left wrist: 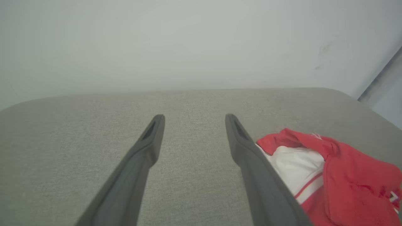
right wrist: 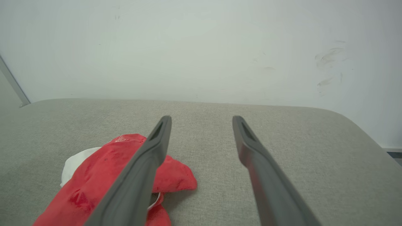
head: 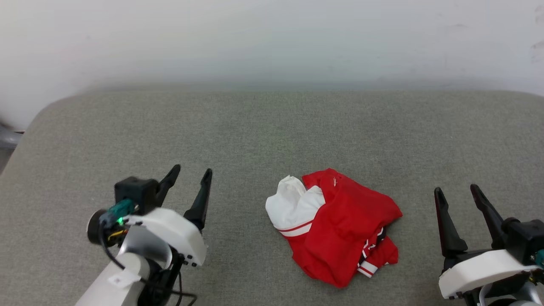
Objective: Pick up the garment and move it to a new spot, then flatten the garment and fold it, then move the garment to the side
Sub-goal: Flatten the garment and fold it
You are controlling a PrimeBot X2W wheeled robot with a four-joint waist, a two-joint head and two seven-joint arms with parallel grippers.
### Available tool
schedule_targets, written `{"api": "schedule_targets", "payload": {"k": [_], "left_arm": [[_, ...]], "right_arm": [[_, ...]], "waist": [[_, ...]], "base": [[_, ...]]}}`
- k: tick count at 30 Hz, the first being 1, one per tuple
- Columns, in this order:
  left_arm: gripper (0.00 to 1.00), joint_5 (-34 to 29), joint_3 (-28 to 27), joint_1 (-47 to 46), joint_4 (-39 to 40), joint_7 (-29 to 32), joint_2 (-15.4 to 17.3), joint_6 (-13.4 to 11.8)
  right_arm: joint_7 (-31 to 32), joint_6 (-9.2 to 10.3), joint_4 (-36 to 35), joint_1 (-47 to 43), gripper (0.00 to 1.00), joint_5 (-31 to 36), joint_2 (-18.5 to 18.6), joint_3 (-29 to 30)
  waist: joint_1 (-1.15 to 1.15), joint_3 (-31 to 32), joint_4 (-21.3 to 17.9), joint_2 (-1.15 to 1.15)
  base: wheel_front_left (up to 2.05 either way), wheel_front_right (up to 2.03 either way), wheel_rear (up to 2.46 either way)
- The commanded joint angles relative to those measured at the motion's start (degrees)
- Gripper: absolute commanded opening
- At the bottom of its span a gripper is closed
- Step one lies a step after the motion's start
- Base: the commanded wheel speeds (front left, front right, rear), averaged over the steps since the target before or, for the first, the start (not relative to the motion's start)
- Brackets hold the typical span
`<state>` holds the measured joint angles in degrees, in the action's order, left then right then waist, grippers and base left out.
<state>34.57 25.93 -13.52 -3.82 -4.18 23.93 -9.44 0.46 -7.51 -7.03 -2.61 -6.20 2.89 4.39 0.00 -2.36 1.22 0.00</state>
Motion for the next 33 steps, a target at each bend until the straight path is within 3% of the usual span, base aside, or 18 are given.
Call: {"api": "schedule_targets", "payload": {"k": [1, 10, 23, 24, 25, 26, 27, 33], "left_arm": [[1.00, 0.3, 1.0, -2.4, -0.7, 2.0, -0.3, 1.0], [1.00, 4.4, 8.5, -17.6, -8.8, 21.4, -2.6, 10.1], [1.00, 6.0, 16.5, -24.9, -21.0, 39.7, -3.6, 14.7], [0.88, 6.6, 17.0, -24.7, -21.9, 40.7, -3.9, 14.9], [0.49, 6.9, 17.5, -24.5, -22.7, 41.5, -4.3, 15.1], [0.34, 6.8, 17.9, -24.6, -22.8, 41.3, -4.6, 15.4], [0.00, 6.8, 18.1, -24.8, -22.9, 40.5, -4.7, 15.6], [0.00, 3.7, 16.4, -27.5, -21.6, 29.3, -4.2, 15.5]], "right_arm": [[-0.2, 0.04, -0.2, 1.1, 1.00, 0.3, 0.0, 0.0], [-1.2, 0.04, 0.3, 4.9, 1.00, -0.1, 0.0, -1.2], [-4.5, 0.04, 3.0, 8.2, 1.00, -1.9, 0.0, -1.3], [-4.7, 0.04, 3.3, 8.4, 1.00, -1.9, 0.0, -1.3], [-5.0, 0.04, 3.7, 8.7, 1.00, -2.1, 0.0, -1.2], [-5.2, 0.04, 4.0, 8.8, 1.00, -2.1, 0.0, -1.2], [-5.3, 0.04, 4.3, 8.8, 1.00, -2.2, 0.0, -1.2], [-5.7, 0.03, 5.6, 8.8, 1.00, -1.8, 0.0, -0.1]], "waist": [[0.00, -1.3, -0.3, 0.00], [0.00, -9.1, -4.1, 0.00], [0.00, -15.8, -8.0, 0.00], [0.00, -15.9, -8.1, 0.00], [0.00, -15.9, -8.2, 0.00], [0.00, -16.0, -8.2, 0.00], [0.00, -15.9, -8.2, 0.00], [0.00, -13.9, -6.7, 0.00]], "base": [[0.00, 0.00, 0.00], [0.00, 0.00, 0.00], [0.00, 0.00, 0.00], [0.00, 0.00, 0.00], [0.00, 0.00, 0.00], [0.00, 0.00, 0.00], [0.00, 0.00, 0.00], [0.00, 0.00, 0.00]]}}
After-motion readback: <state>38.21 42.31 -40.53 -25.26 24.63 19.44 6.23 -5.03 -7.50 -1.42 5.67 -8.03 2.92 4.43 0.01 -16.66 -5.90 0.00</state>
